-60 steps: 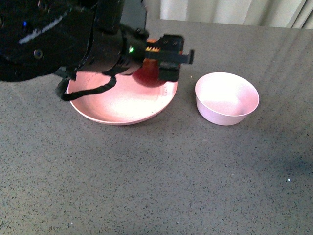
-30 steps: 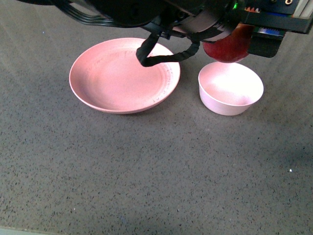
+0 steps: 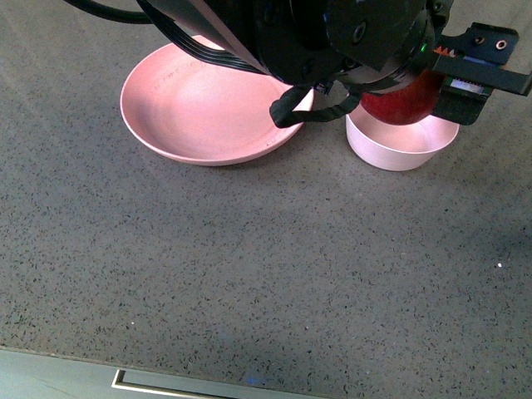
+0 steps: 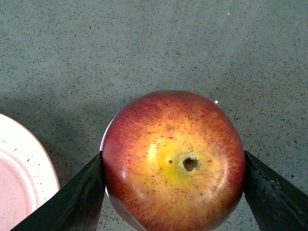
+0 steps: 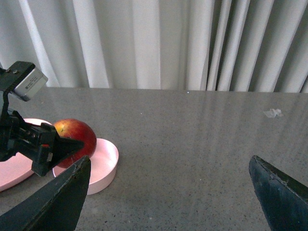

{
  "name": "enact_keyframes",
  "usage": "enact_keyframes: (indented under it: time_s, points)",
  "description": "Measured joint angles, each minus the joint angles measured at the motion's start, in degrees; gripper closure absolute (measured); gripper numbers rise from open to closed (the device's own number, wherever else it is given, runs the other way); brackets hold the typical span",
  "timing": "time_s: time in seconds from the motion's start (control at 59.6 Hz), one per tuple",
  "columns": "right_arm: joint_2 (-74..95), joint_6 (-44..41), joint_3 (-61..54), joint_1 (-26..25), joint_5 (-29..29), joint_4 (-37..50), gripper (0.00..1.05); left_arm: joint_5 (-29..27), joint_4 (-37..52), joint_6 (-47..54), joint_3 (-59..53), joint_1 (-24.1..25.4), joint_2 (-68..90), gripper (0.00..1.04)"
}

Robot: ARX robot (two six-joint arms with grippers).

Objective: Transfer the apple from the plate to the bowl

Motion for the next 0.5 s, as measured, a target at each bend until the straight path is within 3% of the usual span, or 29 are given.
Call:
enact_keyframes:
  time_s: [0.503]
  points:
    - [0.0,0.0,0.0,0.0,0.0,0.0,0.09,0.5,-0.2,-0.8,0.3,0.0,1.5,0.31]
